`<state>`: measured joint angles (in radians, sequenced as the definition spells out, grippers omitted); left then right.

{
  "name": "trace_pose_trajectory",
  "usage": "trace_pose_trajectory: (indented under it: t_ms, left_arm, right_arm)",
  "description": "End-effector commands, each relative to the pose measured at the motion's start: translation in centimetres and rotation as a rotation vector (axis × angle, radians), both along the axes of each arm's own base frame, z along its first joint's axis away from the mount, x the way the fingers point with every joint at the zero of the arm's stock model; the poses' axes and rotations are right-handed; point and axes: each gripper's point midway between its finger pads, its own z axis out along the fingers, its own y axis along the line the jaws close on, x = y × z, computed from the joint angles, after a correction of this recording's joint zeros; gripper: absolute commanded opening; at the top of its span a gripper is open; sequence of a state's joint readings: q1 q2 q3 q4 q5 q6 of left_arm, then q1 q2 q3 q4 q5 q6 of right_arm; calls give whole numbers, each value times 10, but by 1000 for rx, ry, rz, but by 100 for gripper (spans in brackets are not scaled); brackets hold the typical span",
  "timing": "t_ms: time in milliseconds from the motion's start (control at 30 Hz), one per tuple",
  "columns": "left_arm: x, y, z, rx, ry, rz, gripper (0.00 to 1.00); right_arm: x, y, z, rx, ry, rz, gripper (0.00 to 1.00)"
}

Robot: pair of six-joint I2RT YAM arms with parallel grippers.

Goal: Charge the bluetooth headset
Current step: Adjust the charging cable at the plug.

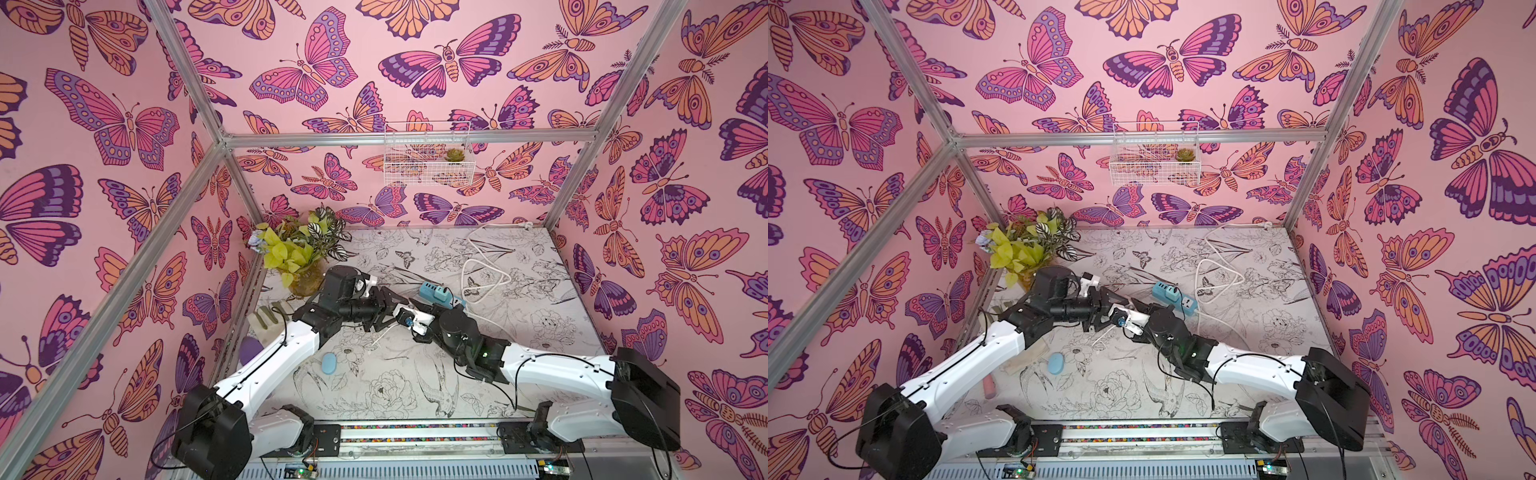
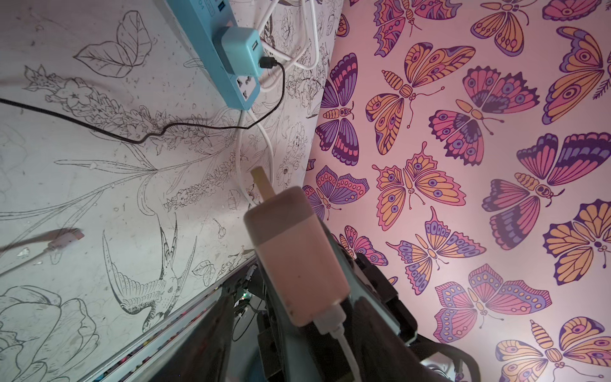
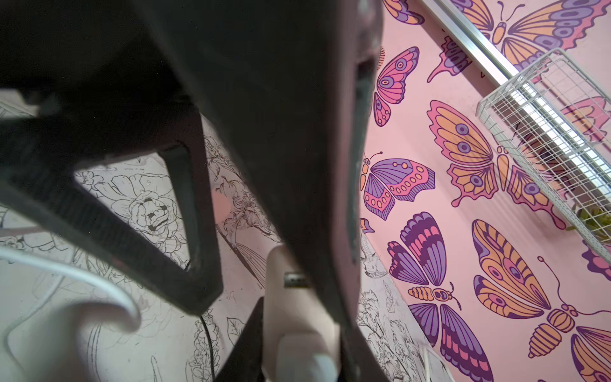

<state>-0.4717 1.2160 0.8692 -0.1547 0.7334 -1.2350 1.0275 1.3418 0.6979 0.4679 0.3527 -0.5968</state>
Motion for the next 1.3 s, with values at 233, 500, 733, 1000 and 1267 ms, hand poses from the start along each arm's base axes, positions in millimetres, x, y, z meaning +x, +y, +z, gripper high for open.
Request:
trace_pose_trajectory:
  t_ms: [233,500,733,1000,1267]
  left_arm:
    - [-3,31,-3,115,-107,55,62]
    - [-18,54,-14,246,-214,63,57]
    - [-41,42,-19,307,-344,-40,49]
    - [-41,24,-35,470,-473,-122,61]
    - [-26,4,-34,517,-624,-153,67]
  right_arm:
    - [-11,-31,0,73,134,-90,13]
    - [-26,-52,-2,82,303,-144,12]
    - [-36,-65,-6,72,476,-184,12]
    - [-41,-71,-7,114,621,-183,11]
    - [-38,-91,-8,157,698,-207,11]
